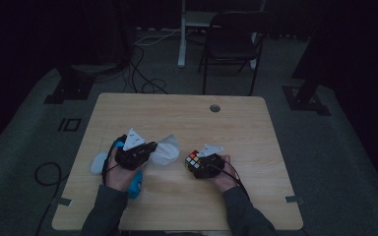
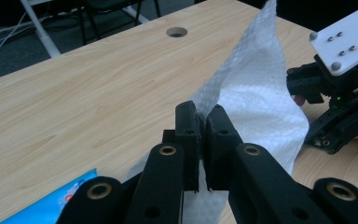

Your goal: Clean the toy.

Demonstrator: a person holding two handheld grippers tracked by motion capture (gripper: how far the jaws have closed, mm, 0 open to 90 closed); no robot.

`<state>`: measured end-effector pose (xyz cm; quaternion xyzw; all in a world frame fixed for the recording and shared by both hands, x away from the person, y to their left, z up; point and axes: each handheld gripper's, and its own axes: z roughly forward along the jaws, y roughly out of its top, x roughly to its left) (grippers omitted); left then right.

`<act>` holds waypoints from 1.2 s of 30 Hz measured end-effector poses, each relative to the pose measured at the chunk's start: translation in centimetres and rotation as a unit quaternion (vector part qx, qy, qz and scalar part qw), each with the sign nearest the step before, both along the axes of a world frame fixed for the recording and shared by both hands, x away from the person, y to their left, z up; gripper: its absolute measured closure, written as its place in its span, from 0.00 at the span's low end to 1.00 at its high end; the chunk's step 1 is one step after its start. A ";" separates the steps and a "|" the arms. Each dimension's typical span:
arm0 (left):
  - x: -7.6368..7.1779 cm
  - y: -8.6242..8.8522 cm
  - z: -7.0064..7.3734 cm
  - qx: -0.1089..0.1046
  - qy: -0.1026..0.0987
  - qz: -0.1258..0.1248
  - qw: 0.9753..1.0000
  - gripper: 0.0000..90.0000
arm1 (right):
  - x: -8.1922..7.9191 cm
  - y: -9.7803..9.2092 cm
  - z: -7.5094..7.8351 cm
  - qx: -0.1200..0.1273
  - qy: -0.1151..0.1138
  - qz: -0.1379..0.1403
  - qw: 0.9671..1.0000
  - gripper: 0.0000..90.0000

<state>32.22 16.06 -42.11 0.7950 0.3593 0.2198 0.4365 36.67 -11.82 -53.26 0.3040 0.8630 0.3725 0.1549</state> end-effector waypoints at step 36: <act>2.4 -7.2 -4.5 0.006 0.028 -0.057 0.998 0.96 | -1.6 1.0 1.7 0.024 -0.028 0.026 0.999 0.37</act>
